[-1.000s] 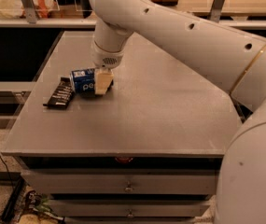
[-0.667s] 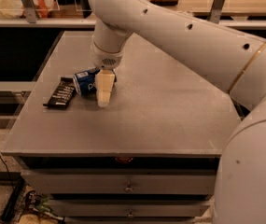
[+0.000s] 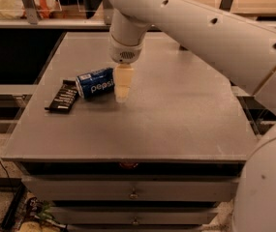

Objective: Move pepsi can near rxbar chocolate

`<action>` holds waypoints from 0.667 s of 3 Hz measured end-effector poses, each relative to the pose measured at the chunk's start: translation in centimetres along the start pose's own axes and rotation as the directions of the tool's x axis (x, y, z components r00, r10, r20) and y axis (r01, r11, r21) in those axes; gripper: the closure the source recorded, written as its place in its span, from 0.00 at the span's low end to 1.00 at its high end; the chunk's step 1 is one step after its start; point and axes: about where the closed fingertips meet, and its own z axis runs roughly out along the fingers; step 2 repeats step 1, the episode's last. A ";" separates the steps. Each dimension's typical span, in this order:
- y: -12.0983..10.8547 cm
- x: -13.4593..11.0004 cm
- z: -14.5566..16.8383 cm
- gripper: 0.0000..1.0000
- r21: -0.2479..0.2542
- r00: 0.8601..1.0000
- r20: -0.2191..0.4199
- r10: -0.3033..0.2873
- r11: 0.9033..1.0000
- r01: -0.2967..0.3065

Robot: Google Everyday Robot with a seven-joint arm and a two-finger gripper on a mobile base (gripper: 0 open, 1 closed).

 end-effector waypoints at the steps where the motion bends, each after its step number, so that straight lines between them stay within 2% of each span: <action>1: 0.0 0.1 0.0 0.00 0.000 1.000 -0.001 0.001 1.000 -0.001; 2: 0.0 0.1 0.0 0.00 0.000 1.000 -0.001 0.001 1.000 -0.001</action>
Offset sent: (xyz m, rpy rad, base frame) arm 0.0000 0.0000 0.0000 0.0000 0.0000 0.0000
